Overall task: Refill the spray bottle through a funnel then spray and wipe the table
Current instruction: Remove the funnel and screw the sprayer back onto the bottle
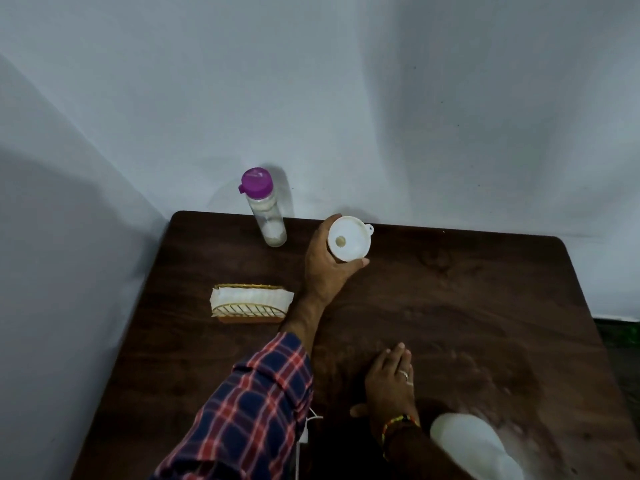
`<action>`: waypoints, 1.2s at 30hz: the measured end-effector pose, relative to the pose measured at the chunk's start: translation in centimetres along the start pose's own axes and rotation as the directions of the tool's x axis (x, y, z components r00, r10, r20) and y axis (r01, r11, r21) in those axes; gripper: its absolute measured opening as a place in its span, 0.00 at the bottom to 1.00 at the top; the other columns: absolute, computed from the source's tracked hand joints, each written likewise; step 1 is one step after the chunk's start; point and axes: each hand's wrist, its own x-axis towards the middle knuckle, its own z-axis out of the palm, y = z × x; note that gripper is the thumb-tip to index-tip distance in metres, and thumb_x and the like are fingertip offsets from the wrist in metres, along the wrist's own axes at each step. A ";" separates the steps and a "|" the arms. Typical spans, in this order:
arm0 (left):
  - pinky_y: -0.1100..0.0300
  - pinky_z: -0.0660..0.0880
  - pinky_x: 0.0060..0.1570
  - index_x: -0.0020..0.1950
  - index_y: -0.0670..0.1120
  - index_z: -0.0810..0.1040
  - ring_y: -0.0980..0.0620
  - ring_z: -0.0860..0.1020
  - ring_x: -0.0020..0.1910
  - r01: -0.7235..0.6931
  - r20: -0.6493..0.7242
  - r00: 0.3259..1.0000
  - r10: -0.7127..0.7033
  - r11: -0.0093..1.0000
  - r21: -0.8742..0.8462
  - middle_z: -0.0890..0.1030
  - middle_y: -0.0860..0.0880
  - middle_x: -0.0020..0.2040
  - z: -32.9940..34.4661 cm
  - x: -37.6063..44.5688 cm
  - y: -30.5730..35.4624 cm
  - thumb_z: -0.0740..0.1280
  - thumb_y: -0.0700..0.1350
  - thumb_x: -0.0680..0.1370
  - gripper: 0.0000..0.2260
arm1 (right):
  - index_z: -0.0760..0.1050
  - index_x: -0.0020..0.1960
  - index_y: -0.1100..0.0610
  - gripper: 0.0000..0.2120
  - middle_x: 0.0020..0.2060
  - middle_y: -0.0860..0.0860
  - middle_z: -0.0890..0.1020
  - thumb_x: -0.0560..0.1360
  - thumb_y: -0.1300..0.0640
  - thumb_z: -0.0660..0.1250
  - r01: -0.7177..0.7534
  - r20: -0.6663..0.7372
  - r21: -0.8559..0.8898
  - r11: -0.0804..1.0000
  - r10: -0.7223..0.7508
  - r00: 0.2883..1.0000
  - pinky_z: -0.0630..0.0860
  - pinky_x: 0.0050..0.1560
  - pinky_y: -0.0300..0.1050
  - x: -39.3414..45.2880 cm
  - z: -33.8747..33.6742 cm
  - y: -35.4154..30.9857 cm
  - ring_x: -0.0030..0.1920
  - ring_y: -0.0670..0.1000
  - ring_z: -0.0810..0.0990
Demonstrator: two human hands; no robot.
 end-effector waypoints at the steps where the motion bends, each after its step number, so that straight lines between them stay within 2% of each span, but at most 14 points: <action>1: 0.61 0.70 0.68 0.72 0.46 0.70 0.54 0.72 0.67 -0.044 0.007 0.999 0.043 0.998 0.049 0.76 0.49 0.67 0.0 0.4 -0.2 0.82 0.38 0.63 0.39 | 0.39 0.76 0.74 0.60 0.73 0.77 0.43 0.69 0.38 0.72 -0.001 0.003 -0.005 1.000 0.001 1.000 0.48 0.77 0.62 0.0 0.0 -0.1 0.76 0.74 0.45; 3: 0.50 0.69 0.70 0.73 0.46 0.70 0.50 0.70 0.69 -0.182 0.061 0.983 0.172 0.952 0.246 0.74 0.47 0.69 -0.1 1.3 -0.8 0.76 0.31 0.65 0.38 | 0.39 0.75 0.74 0.60 0.73 0.78 0.43 0.69 0.37 0.72 -0.001 0.008 -0.011 1.000 0.001 1.000 0.48 0.77 0.62 0.0 -0.1 -0.1 0.76 0.74 0.45; 5: 0.48 0.69 0.71 0.75 0.47 0.69 0.45 0.65 0.74 -0.344 0.200 0.939 0.280 0.792 0.504 0.71 0.44 0.72 -0.1 1.9 -1.4 0.67 0.24 0.67 0.38 | 0.39 0.75 0.74 0.60 0.73 0.78 0.43 0.70 0.37 0.72 -0.003 0.011 -0.012 1.000 0.003 1.000 0.47 0.77 0.62 0.0 -0.1 -0.1 0.76 0.75 0.45; 6: 0.49 0.72 0.67 0.76 0.47 0.67 0.43 0.63 0.76 -0.417 0.288 0.909 0.302 0.688 0.594 0.70 0.43 0.73 -0.1 2.1 -1.9 0.63 0.23 0.68 0.38 | 0.39 0.75 0.74 0.60 0.73 0.78 0.43 0.70 0.37 0.71 -0.005 0.013 -0.011 1.000 0.005 1.000 0.47 0.77 0.62 0.0 -0.1 -0.1 0.76 0.75 0.45; 8: 0.49 0.79 0.56 0.77 0.47 0.66 0.39 0.60 0.77 -0.506 0.436 0.861 0.261 0.515 0.692 0.67 0.40 0.75 -0.1 2.2 -2.8 0.65 0.26 0.71 0.36 | 0.39 0.75 0.74 0.59 0.73 0.78 0.42 0.71 0.37 0.70 -0.003 0.009 -0.013 1.000 0.003 1.000 0.46 0.77 0.62 0.0 -0.2 -0.1 0.76 0.75 0.45; 9: 0.48 0.80 0.55 0.77 0.47 0.66 0.38 0.60 0.77 -0.527 0.477 0.848 0.229 0.453 0.719 0.67 0.39 0.75 0.0 2.3 -3.3 0.69 0.29 0.71 0.36 | 0.39 0.75 0.75 0.59 0.73 0.78 0.42 0.71 0.37 0.70 -0.001 0.006 -0.012 1.000 0.001 1.000 0.47 0.77 0.62 0.0 -0.2 -0.2 0.76 0.75 0.45; 10: 0.47 0.78 0.57 0.77 0.47 0.65 0.37 0.60 0.77 -0.545 0.505 0.837 0.210 0.406 0.734 0.66 0.38 0.75 0.3 2.4 -3.7 0.71 0.31 0.71 0.36 | 0.39 0.75 0.75 0.59 0.73 0.78 0.42 0.71 0.37 0.70 -0.001 0.004 -0.007 1.000 0.001 1.000 0.47 0.77 0.62 0.0 -0.2 -0.1 0.76 0.75 0.45; 12: 0.43 0.72 0.67 0.79 0.47 0.62 0.37 0.56 0.78 -0.583 0.556 0.811 0.182 0.335 0.740 0.61 0.37 0.78 0.7 2.4 -4.3 0.69 0.33 0.75 0.34 | 0.39 0.75 0.75 0.59 0.73 0.78 0.42 0.71 0.38 0.71 0.004 -0.001 -0.002 1.000 -0.004 1.000 0.47 0.77 0.62 0.0 -0.2 -0.2 0.76 0.75 0.46; 15: 0.39 0.59 0.74 0.81 0.46 0.51 0.38 0.44 0.79 -0.620 0.626 0.775 0.089 0.302 0.725 0.47 0.38 0.81 1.2 2.0 -4.4 0.63 0.34 0.79 0.34 | 0.39 0.75 0.75 0.59 0.73 0.78 0.43 0.70 0.38 0.71 0.006 -0.002 0.014 1.000 -0.006 1.000 0.48 0.77 0.62 0.1 -0.1 -0.2 0.76 0.75 0.46; 17: 0.38 0.54 0.75 0.81 0.45 0.48 0.39 0.40 0.79 -0.634 0.647 0.761 0.048 0.267 0.726 0.43 0.39 0.81 1.1 1.8 -4.4 0.60 0.34 0.80 0.33 | 0.40 0.75 0.75 0.60 0.72 0.79 0.44 0.70 0.38 0.72 0.013 -0.015 0.015 1.000 -0.013 1.000 0.48 0.77 0.62 0.1 -0.1 -0.2 0.75 0.75 0.47; 20: 0.36 0.53 0.74 0.81 0.43 0.49 0.41 0.40 0.80 -0.690 0.697 0.716 0.042 0.194 0.698 0.44 0.41 0.81 1.1 1.3 -5.0 0.53 0.36 0.82 0.27 | 0.40 0.75 0.76 0.60 0.72 0.80 0.44 0.70 0.38 0.72 0.020 -0.017 0.020 1.000 -0.020 1.000 0.48 0.76 0.63 0.0 -0.1 -0.1 0.75 0.76 0.47; 23: 0.35 0.51 0.74 0.81 0.42 0.48 0.42 0.40 0.80 -0.737 0.743 0.670 0.000 0.123 0.665 0.45 0.42 0.81 0.8 1.0 -5.5 0.49 0.40 0.81 0.27 | 0.41 0.75 0.76 0.60 0.71 0.80 0.45 0.69 0.37 0.72 0.033 -0.012 0.020 0.999 -0.032 0.999 0.47 0.76 0.64 0.1 -0.1 -0.1 0.75 0.77 0.46; 32: 0.35 0.51 0.74 0.81 0.42 0.48 0.43 0.39 0.80 -0.725 0.737 0.673 -0.062 0.138 0.675 0.44 0.42 0.81 0.7 0.8 -4.4 0.54 0.40 0.82 0.28 | 0.42 0.75 0.76 0.60 0.72 0.80 0.46 0.68 0.39 0.74 0.045 -0.049 0.029 0.999 -0.044 0.998 0.47 0.76 0.64 0.3 0.3 0.1 0.75 0.77 0.47; 36: 0.35 0.52 0.74 0.81 0.43 0.50 0.43 0.40 0.80 -0.722 0.732 0.679 -0.053 0.133 0.679 0.45 0.43 0.81 0.8 1.0 -4.5 0.51 0.40 0.83 0.25 | 0.43 0.75 0.76 0.60 0.72 0.80 0.47 0.67 0.38 0.74 0.054 -0.066 0.028 0.998 -0.052 0.996 0.50 0.76 0.65 0.4 0.5 0.2 0.75 0.77 0.48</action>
